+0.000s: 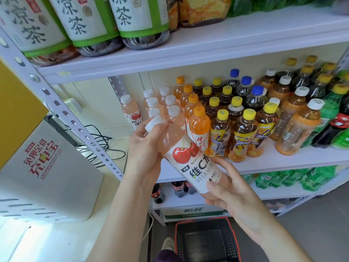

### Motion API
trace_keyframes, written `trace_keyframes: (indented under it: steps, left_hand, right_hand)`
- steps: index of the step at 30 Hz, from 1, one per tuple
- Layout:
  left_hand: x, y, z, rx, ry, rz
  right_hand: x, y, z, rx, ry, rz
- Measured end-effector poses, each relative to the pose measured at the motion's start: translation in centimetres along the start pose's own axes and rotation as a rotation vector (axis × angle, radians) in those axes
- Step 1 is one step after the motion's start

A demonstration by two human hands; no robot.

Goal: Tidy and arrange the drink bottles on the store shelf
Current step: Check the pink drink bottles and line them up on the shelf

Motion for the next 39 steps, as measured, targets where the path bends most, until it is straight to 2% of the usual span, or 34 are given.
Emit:
trace_keyframes:
  steps: [2,7,14,16,20,26,28,33,36,39]
  left_hand:
    - [0.0,-0.4,0.2,-0.008,0.009,0.059]
    - [-0.2,-1.0,0.8,-0.094,-0.035,0.151]
    - [-0.3,-1.2,0.7,-0.083,-0.065,0.161]
    - [-0.3,-1.1,0.9,-0.118,-0.060,0.141]
    - [-0.4,-0.4,2.2,-0.360,-0.049,0.056]
    - [-0.1,1.3,3.7,-0.758,-0.149,-0.054]
    - [0.2,1.6,4.3,-0.801,-0.195,-0.067]
    - [1.0,2.8,4.9,-0.711,-0.351,-0.057]
    - [0.8,4.1,5.0,-0.709,-0.271,-0.170]
    - [0.1,4.8,5.6,-0.877,-0.127,-0.241]
  right_hand:
    - [0.1,0.0,0.3,-0.010,0.048,0.022]
    - [0.4,0.1,0.2,-0.116,0.007,-0.040]
    - [0.3,0.1,0.6,-0.095,0.014,-0.018]
    - [0.4,-0.2,0.7,-0.015,0.057,0.032]
    - [0.6,-1.3,0.8,0.329,0.198,0.180]
    - [0.3,-1.8,0.7,0.558,0.332,0.272]
    - [-0.1,-2.0,0.6,0.612,0.353,0.297]
    - [-2.5,-1.3,0.2,0.597,0.233,0.261]
    - [-4.5,-0.4,-0.8,0.607,0.101,0.192]
    - [-6.3,-0.6,-2.5,0.828,0.026,0.220]
Point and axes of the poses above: each hand's wrist, its own x-axis away from the middle knuckle, its own z-axis out of the back of the hand, y = z × x, the point moved 7 cm from there along -x, towards the middle knuckle, and after that the axes turned 4 degrees about -z, right-handed, at the moved point
